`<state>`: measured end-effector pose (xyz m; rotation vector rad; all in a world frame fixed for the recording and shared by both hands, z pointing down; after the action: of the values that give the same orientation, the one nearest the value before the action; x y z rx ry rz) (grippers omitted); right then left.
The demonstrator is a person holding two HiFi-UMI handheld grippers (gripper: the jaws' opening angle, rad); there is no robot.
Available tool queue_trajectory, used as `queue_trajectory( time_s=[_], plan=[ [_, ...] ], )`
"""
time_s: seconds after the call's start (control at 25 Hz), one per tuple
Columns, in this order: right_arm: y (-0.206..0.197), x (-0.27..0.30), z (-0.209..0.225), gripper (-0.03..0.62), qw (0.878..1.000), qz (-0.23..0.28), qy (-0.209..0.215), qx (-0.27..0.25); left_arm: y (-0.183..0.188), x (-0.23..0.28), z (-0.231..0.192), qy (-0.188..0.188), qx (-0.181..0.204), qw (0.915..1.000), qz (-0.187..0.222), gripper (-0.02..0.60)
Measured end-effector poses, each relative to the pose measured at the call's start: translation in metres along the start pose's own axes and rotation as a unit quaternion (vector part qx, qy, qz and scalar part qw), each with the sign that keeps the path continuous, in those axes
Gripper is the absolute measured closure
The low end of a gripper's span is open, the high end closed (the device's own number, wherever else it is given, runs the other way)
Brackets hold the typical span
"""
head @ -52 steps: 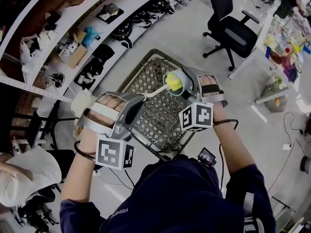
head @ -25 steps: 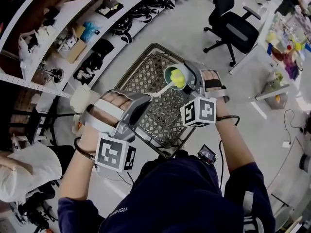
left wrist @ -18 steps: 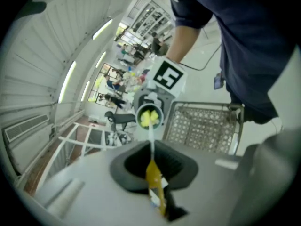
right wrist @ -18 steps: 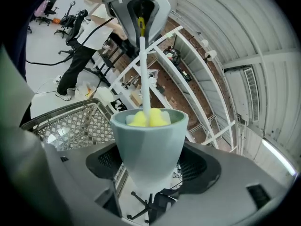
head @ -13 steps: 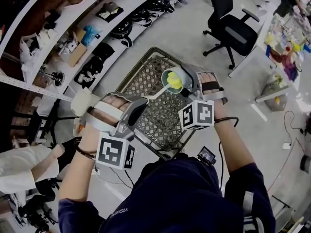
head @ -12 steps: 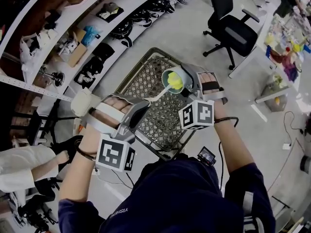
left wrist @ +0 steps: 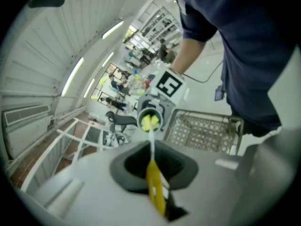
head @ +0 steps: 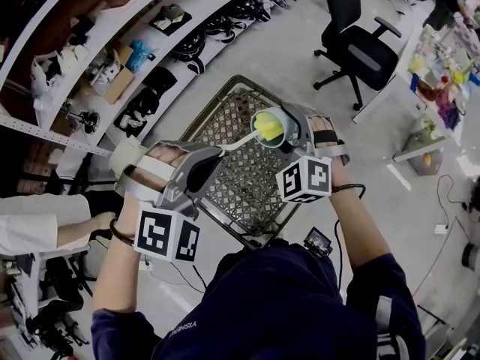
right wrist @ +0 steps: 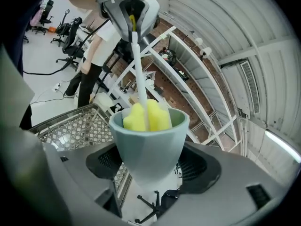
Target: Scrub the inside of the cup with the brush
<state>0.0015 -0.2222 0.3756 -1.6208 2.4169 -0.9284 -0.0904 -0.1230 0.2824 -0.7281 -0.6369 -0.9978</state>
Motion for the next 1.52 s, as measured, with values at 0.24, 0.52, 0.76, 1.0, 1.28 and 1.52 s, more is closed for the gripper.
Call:
queue_trajectory(
  time_s=[0.24,0.52,0.76,1.0,1.28,1.52],
  plan=[
    [-0.018,-0.004,0.009,0.244,0.998,-0.007,0.003,0.057,0.007,0.001,0.004,0.006,-0.059,0.9971,0.048,0.558],
    [-0.038,-0.004,0.015,0.244,0.992,-0.027,0.001,0.123,0.005,-0.004,0.007,0.017,-0.113,0.9898,0.085,0.558],
    [-0.041,-0.007,0.016,0.244,0.975,-0.02,0.013,0.22,0.004,-0.006,0.009,0.034,-0.164,0.978,0.124,0.558],
    [-0.038,-0.008,0.022,0.244,0.949,0.003,0.022,0.314,0.009,-0.01,0.01,0.057,-0.21,0.9615,0.168,0.558],
    [-0.035,-0.016,0.031,0.244,0.92,0.022,0.033,0.39,0.006,-0.02,0.006,0.089,-0.247,0.9422,0.208,0.558],
    [-0.029,-0.024,0.041,0.244,0.895,0.042,0.04,0.441,-0.011,-0.023,0.001,0.12,-0.33,0.902,0.251,0.558]
  ],
)
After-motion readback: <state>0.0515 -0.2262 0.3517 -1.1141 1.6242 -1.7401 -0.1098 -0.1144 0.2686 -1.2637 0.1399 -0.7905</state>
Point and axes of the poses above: the fingertips, and each gripper's own axes: x forward along the fingers, z to its right, y out of its top, the point moved 2 cm from there along -x, backward along the fingers, and after that the axes turned 12 degrees about -y, right-handed, at the moved point
